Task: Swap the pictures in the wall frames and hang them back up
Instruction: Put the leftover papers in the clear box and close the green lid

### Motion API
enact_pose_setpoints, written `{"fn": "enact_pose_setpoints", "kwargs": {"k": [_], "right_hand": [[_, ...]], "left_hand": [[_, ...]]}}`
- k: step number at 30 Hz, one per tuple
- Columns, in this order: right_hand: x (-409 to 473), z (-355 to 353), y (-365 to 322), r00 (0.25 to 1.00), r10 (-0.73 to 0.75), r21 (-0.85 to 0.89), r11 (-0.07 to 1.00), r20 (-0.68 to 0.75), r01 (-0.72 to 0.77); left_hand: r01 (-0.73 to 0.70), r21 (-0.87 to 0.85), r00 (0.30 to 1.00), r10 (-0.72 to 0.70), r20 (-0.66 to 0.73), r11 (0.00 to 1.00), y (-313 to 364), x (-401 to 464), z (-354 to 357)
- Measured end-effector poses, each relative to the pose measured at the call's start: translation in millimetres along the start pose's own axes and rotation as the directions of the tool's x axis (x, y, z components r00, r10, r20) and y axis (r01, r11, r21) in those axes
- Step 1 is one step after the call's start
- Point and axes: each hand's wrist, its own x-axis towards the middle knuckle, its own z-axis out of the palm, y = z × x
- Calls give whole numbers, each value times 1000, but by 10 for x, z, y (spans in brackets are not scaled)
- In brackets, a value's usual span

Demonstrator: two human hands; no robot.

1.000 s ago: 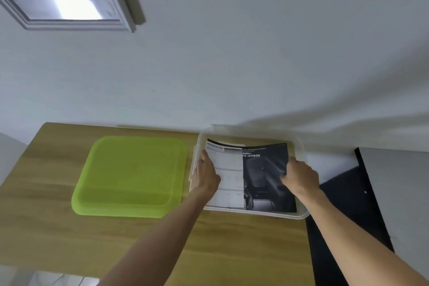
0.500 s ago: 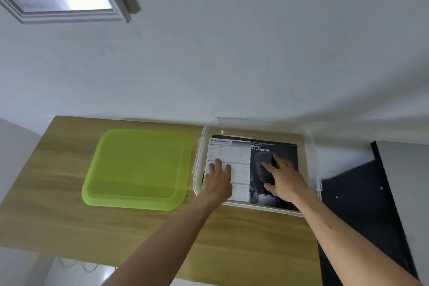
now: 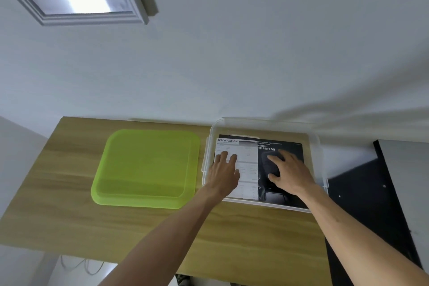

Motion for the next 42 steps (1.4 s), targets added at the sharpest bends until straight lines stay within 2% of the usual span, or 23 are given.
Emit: {"fn": "enact_pose_setpoints", "kwargs": {"k": [4,7,10,14,17,19,22,25,28,32,35,39,42], "right_hand": [[35,-207,-365,996,1,65,998,-94,5],[57,-334,-784,983,-20,122,992,-182,43],[104,-377,-1316,957,-49,149,984,-285,95],[189,-313,-2083,918,-133,172,963,-373,209],[232,-138,-2574,926,-172,189,951,-336,246],[268,36,-2830,953,-166,176,961,-254,214],[305,273,-3054,997,5,169,986,-76,8],[335,413,-3111,968,247,219,944,32,-248],[375,490,-3127,934,341,299,885,105,-357],[452,535,-3127,909,383,460,785,166,-415],[517,523,-3110,882,426,533,708,201,-463],[577,453,-3097,902,380,579,696,204,-424],[609,320,-3093,924,349,601,708,160,-371]], "left_hand": [[-91,-83,984,78,-158,992,-271,-72,-266],[-106,-80,970,85,-228,991,-619,-176,-479],[-40,-48,975,29,-221,998,-1123,-287,-646],[175,-61,967,-183,-175,983,-1899,-427,-789],[325,-87,936,-334,-113,942,-2427,-567,-858],[426,-108,900,-433,-55,898,-2732,-668,-885],[554,-140,830,-557,22,821,-3115,-802,-907],[632,-167,774,-627,86,757,-3406,-868,-896],[669,-239,741,-657,139,704,-3569,-877,-864],[665,-383,726,-676,128,641,-3633,-864,-827],[705,-467,669,-720,187,534,-3744,-904,-874],[725,-532,626,-741,243,438,-3907,-978,-1067],[680,-599,650,-726,225,423,-3934,-1010,-1202]]}}
